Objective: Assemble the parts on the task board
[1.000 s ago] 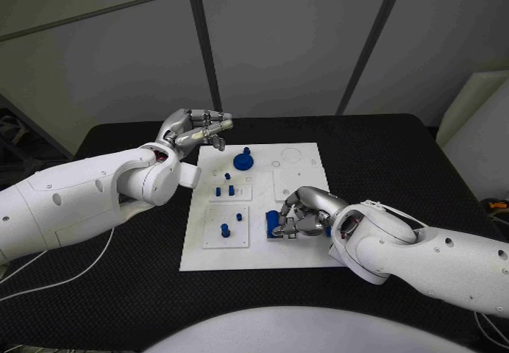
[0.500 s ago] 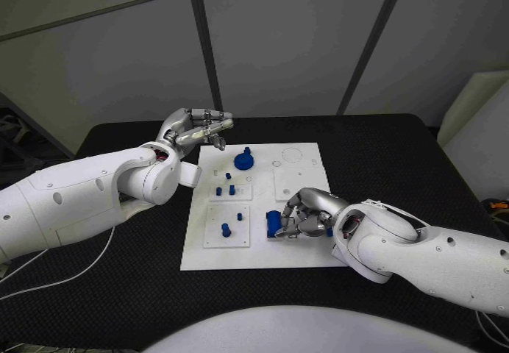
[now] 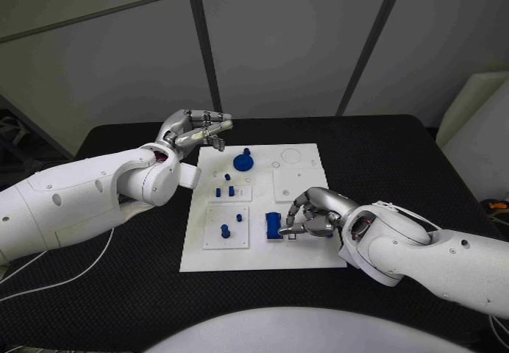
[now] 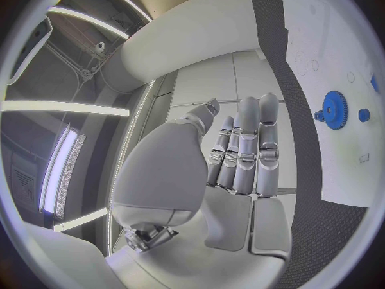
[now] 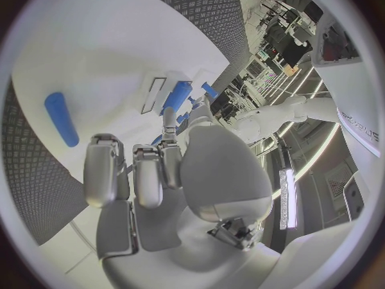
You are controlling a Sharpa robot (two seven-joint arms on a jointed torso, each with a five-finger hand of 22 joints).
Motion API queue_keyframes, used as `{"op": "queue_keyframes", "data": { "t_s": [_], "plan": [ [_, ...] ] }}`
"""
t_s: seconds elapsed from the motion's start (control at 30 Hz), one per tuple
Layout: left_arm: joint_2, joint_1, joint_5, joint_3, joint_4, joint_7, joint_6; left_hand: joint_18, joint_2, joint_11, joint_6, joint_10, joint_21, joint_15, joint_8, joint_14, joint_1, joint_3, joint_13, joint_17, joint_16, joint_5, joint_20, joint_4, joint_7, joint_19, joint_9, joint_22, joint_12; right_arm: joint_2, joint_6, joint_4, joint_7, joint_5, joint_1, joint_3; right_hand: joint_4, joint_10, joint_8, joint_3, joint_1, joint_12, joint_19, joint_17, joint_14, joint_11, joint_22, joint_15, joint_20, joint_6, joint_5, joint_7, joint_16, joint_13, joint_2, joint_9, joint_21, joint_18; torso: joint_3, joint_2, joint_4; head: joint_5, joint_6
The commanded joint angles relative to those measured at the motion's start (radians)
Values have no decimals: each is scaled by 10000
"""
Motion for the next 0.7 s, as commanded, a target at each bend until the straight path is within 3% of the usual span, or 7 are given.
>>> {"op": "queue_keyframes", "data": {
  "t_s": [0.03,0.17,0.2,0.27,0.43,0.63,0.7],
  "plan": [
    [-3,9,12,8,-2,34,87,-194,30,-19,-51,-54,-37,15,-9,-60,68,-41,-15,-17,21,38,62,-13,25,-17,-3,-16,59,-304,-941,75,692,1117,18,5,-98,-167,-376,139,359,-248,-97,2170,956,93,754,143,69,-342,578,123,-70,833,212,-178,-117,-36,5,-21,-27,-9,11],
    [-3,-3,12,7,-18,38,87,-194,30,-19,-51,-54,-37,15,-9,-60,68,-41,-15,-17,21,38,62,-13,25,-17,-3,-16,59,-818,-918,203,983,1751,24,15,-310,-287,-1086,327,828,-467,-163,2110,942,262,667,285,185,-629,1356,337,-103,678,534,-572,-206,-16,10,-44,-43,-45,21],
    [-3,-10,12,6,-25,39,85,-194,30,-19,-51,-54,-37,15,-9,-60,68,-41,-15,-17,21,38,62,-13,25,-17,-3,-16,59,-1019,-824,240,987,1848,26,18,-387,-359,-1350,430,1022,-609,-179,2087,936,304,646,322,219,-588,1762,392,-116,577,649,-758,-230,-5,16,-63,-54,-52,17],
    [-5,-17,12,5,-32,38,79,-194,30,-19,-51,-54,-37,15,-9,-60,68,-41,-15,-17,21,38,62,-13,25,-17,-3,-16,59,-1304,-602,275,878,1799,29,21,-436,-400,-1717,520,1178,-758,-192,2065,931,315,630,348,267,-339,1980,414,-130,472,739,-1058,-251,4,10,-61,-50,-70,24],
    [-10,-26,12,3,-37,38,75,-194,36,-18,-48,-59,-39,16,-6,-63,76,-41,-15,-21,24,39,63,-16,25,-16,-2,-17,68,-1784,-228,313,315,882,29,20,-400,-371,-2122,537,1201,-870,-167,2073,933,288,665,326,277,114,2001,353,-128,397,766,-1437,-229,-4,19,-41,-74,-209,66],
    [-13,-58,12,1,-33,37,82,-194,36,-18,-48,-59,-39,16,-6,-63,76,-41,-15,-21,24,39,63,-16,25,-16,-2,-17,68,-2005,-83,342,-474,-356,20,16,-344,-247,-2251,455,1129,-750,-50,2129,947,214,825,280,242,539,2225,270,-99,501,643,-1584,-89,-45,73,-22,-123,-324,69],
    [-16,-69,12,1,-36,37,83,-194,36,-18,-48,-59,-39,16,-6,-63,76,-41,-15,-21,24,39,63,-16,25,-16,-2,-17,68,-2026,-10,352,-637,-591,18,16,-312,-222,-2274,422,1090,-726,-32,2135,949,188,848,260,224,637,2391,243,-96,524,592,-1595,-69,-51,69,-29,-123,-357,62]
  ]
}}
